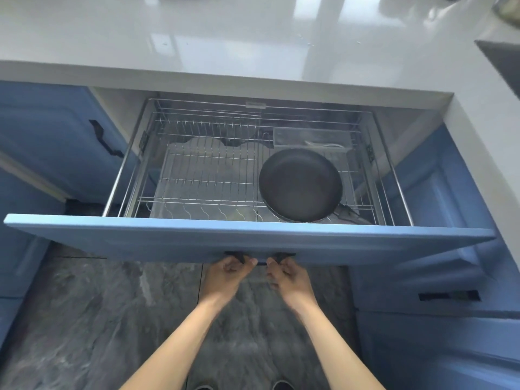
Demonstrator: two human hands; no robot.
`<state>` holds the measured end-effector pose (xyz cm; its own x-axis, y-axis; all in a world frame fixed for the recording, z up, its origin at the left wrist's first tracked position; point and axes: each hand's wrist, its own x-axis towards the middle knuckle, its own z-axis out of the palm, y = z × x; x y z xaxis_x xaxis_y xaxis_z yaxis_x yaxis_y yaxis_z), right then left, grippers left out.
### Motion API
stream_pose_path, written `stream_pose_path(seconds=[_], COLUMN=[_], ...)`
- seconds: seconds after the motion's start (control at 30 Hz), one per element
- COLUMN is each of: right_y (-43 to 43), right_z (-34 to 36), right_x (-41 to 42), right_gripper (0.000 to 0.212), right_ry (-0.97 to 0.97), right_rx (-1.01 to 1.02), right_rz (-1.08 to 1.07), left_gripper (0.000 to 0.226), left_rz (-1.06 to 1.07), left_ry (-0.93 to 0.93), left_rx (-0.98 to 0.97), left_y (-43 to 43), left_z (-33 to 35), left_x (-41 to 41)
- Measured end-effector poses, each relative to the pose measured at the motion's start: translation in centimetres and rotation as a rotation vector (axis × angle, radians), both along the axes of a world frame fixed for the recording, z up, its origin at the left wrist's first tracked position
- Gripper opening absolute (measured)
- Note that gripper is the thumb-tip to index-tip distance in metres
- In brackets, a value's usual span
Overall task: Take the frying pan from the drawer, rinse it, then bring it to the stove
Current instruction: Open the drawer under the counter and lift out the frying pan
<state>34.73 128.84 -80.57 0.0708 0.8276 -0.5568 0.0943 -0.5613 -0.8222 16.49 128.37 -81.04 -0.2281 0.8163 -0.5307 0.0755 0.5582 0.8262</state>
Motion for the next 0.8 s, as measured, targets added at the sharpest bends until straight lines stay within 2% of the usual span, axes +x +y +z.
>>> stream_pose_path(seconds=[0.2,0.3,0.43,0.6,0.8], right_y=[-0.7,-0.7,-1.6,-2.2,-0.2], right_z=[0.5,1.5,5.3,12.7,21.1], right_x=[0.2,0.3,1.0,2.0,2.7], right_gripper=[0.050,0.048,0.012,0.018,0.010], right_ry=[-0.072,-0.173,-0.318,-0.329,-0.317], right_rx=[-0.021,-0.005,0.025,0.103,0.175], right_rz=[0.048,0.081,0.160,0.231,0.283], left_gripper=[0.042,0.037,0.036,0.046,0.046], left_rz=[-0.036,-0.071,-0.206,-0.311,-0.309], left_ry=[0.039,0.088,0.217,0.372,0.349], left_rx=[-0.015,-0.046,-0.084,0.111,0.243], left_y=[-0.6,-0.7,-1.5,-1.9,-0.8], left_z=[0.6,1.2,5.1,13.1,21.5], left_x=[-0.3,-0.5,-1.1,-1.3,0.1])
